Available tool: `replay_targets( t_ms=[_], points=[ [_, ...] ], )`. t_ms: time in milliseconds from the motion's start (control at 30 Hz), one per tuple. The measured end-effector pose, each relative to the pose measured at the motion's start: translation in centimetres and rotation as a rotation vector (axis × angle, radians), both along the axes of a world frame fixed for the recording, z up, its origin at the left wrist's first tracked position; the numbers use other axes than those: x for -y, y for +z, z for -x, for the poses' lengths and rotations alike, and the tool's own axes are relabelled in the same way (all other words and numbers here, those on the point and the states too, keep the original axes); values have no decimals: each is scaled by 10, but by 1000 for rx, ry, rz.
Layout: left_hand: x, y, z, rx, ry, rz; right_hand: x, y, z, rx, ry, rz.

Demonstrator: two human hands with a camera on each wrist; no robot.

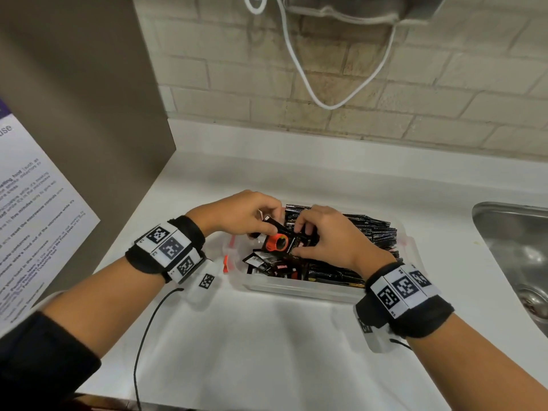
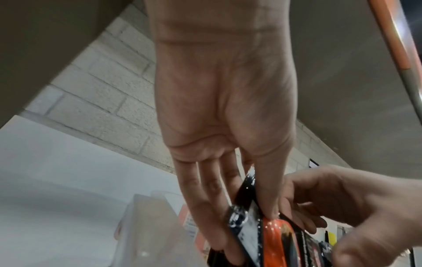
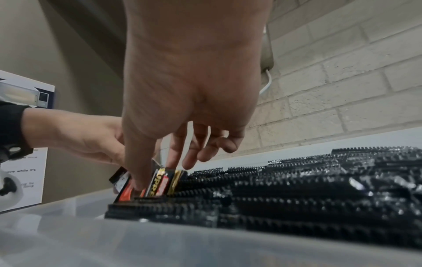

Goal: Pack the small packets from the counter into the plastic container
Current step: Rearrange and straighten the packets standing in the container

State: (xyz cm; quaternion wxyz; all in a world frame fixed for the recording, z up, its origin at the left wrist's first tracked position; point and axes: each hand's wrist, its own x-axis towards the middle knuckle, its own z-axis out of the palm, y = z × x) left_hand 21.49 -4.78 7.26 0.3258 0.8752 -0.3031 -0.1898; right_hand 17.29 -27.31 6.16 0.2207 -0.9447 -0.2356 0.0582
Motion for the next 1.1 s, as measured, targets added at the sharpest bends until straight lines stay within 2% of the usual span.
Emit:
replay_targets(
  t_ms=[133,333,600,800,1000,1100],
  points=[
    [-3,2,1,-119,53,64,1,0,-2,-8,-12,-87],
    [-8,3,1,-212,57,60,3,3,0,-4,-19,-137],
    [-5,3,-2,-20,8,-173,2,6,3,34,-13,-213],
    [-7,11,-3,46,6,-182,3,7,2,71,3,-226],
    [-7,11,-4,105,60,-100,0,11,0,70,120,-65],
    [-8,10,-4,-27,107,11,-7,9,1,97,196,89]
  ],
)
